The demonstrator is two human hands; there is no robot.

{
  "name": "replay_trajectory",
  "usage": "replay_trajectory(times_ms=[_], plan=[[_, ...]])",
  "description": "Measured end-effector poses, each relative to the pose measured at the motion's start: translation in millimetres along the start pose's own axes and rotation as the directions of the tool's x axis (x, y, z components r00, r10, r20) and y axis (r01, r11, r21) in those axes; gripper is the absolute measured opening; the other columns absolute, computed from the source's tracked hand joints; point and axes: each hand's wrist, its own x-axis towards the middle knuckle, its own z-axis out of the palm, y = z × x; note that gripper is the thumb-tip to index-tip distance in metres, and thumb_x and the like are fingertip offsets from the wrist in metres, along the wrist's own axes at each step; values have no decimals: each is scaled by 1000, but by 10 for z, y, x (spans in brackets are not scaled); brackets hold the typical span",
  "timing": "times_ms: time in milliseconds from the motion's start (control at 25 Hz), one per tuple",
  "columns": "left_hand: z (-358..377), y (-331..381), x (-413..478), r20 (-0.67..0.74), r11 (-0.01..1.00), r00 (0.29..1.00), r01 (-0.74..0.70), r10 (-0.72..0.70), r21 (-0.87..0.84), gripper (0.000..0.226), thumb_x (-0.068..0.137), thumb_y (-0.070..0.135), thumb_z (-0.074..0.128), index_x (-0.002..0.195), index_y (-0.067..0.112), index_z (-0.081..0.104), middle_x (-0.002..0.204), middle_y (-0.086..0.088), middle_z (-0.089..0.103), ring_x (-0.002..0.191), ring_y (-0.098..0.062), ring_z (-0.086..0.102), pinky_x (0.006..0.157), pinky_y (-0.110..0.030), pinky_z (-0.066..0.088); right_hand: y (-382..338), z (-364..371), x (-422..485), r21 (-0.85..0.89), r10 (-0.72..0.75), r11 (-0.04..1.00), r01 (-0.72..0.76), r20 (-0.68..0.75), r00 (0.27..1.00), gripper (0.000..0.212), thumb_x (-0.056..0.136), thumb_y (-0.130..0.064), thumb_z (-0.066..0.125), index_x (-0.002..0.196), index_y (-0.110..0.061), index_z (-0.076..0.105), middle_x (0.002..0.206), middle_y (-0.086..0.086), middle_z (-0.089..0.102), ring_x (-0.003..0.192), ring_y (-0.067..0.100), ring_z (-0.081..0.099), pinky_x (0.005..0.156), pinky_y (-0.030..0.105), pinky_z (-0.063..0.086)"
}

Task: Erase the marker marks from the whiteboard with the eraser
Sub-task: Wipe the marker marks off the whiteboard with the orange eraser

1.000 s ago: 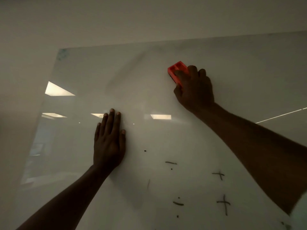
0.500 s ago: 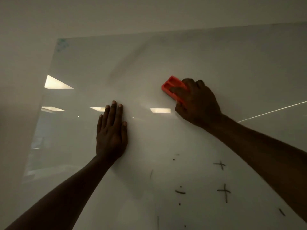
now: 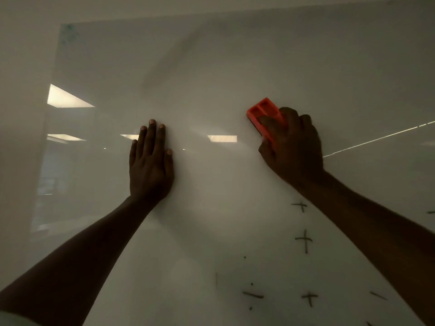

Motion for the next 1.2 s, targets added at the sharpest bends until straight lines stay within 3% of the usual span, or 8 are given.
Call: replay_trajectory(times_ms=[80,240,320,480,640,880,1040,1200], plan=[[0,12,5,-6,1000,1000,0,0,2,57,105,31,29,159,12,27,168,-9,21,156,-25,15,125,-42,12,-315,75,-366,41,65,997,-69,87,994,61,89,-39,43,148,-28,41,139,15,48,103,38,47,86,43,42],[-26,-25,2,25,999,999,-31,30,39,58,106,32,28,159,11,25,168,-11,19,156,-27,14,125,-46,15,-856,-78,-1700,234,-596,803,548,287,750,59,85,-34,49,143,-29,47,141,19,50,104,35,46,83,42,46],[-29,-13,10,67,997,997,-30,26,65,59,106,35,26,160,11,21,168,-11,16,156,-28,12,125,-47,13,-446,-202,-1603,214,-661,750,625,278,697,59,82,-34,52,141,-30,46,139,19,52,102,34,48,79,42,49],[-71,79,42,145,992,989,-1,-16,123,64,102,34,26,161,11,16,169,-14,10,156,-32,9,125,-52,12,718,-405,-623,-80,-139,986,145,68,988,54,88,-36,48,141,-25,44,132,23,52,96,40,50,74,48,52],[-23,633,195,195,975,960,-215,202,49,66,99,28,36,160,10,19,168,-17,12,155,-36,11,125,-54,13,344,-345,-865,15,244,970,-244,-37,969,49,92,-38,60,131,-12,49,122,25,53,95,41,53,74,46,52],[347,1619,243,192,912,891,-399,410,-95,59,100,30,39,155,8,34,164,-18,26,152,-37,21,123,-53,19,224,-584,-1988,150,-451,893,425,274,849,31,89,-35,57,118,-26,53,123,21,59,90,36,62,76,43,54],[369,1621,217,140,911,901,-402,411,-93,59,100,30,38,155,8,34,164,-18,26,152,-37,22,122,-53,19,1553,-758,-1391,-165,49,985,-44,27,998,43,91,-39,51,127,-16,53,120,25,56,92,40,55,72,46,52],[343,1714,207,184,922,903,-384,387,-55,66,95,30,38,155,3,32,163,-24,24,150,-44,21,121,-57,17,1367,-688,-1423,-62,509,850,-523,-157,846,50,89,-32,65,129,-11,44,116,24,53,97,40,52,76,46,54]])
